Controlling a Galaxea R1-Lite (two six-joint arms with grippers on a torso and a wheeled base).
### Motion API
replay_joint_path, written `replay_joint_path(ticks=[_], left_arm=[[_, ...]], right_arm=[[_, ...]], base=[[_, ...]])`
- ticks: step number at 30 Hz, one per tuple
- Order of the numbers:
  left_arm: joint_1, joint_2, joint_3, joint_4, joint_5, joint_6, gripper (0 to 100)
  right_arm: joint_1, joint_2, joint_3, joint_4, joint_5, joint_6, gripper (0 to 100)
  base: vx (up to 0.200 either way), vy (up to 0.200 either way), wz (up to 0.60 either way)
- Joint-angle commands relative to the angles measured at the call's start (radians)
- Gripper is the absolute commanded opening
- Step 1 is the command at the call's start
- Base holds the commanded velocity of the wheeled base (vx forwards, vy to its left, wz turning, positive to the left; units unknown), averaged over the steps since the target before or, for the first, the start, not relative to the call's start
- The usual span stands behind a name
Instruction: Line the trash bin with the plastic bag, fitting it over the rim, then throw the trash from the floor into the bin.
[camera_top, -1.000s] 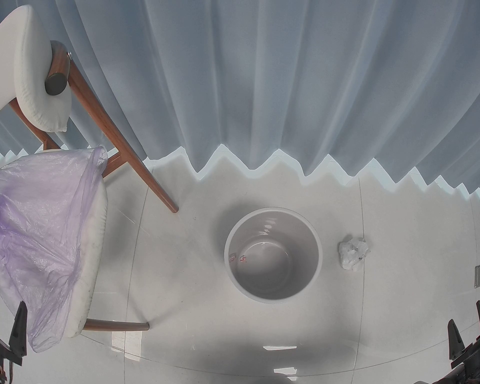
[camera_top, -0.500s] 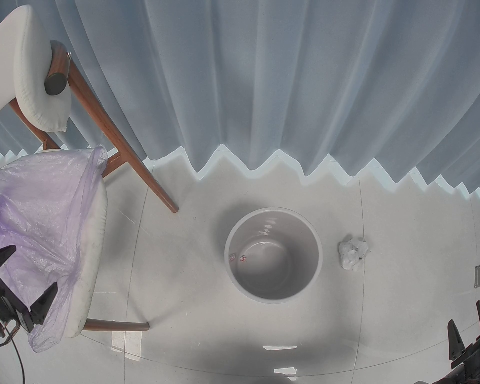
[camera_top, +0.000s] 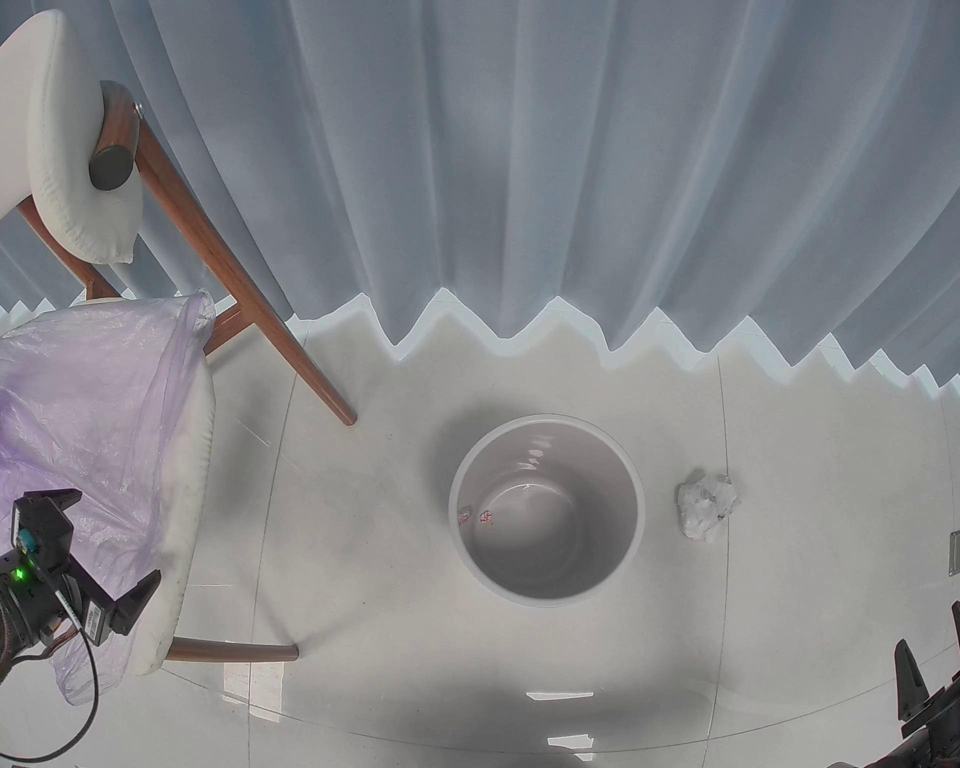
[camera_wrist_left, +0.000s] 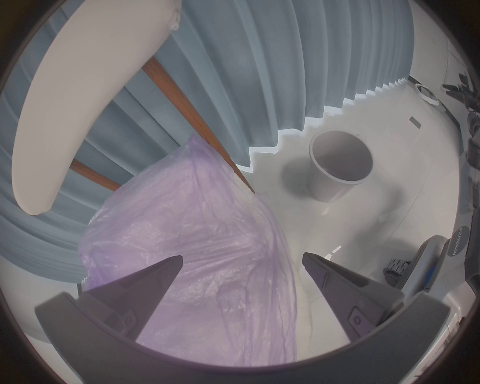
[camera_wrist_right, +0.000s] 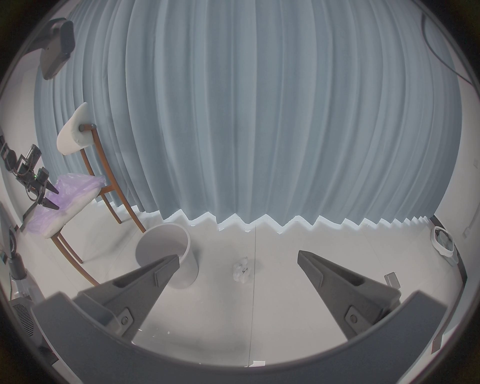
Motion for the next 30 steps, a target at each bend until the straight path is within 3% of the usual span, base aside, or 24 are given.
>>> replay_joint_path(ticks=[1,21,22,30], left_arm=[[-0.026,0.095,-0.001,-0.038,0.033,-0.001,100],[-0.065,0.213,-0.001,-0.087,0.100,-0.001,100],[-0.063,0.216,0.001,-0.087,0.108,-0.001,0],[-0.031,0.216,-0.008,-0.092,0.128,-0.007,0]], right_arm=[[0.000,-0.014,0.018,0.000,-0.001,0.000,100],[-0.002,-0.014,0.018,0.000,-0.002,0.001,100],[-0.002,-0.014,0.018,0.000,-0.002,0.001,100],[-0.002,-0.015,0.018,0.000,-0.001,0.003,100]], base=[[0.000,0.000,0.00],[0.000,0.000,0.00],[0.000,0.000,0.00],[0.000,0.000,0.00]])
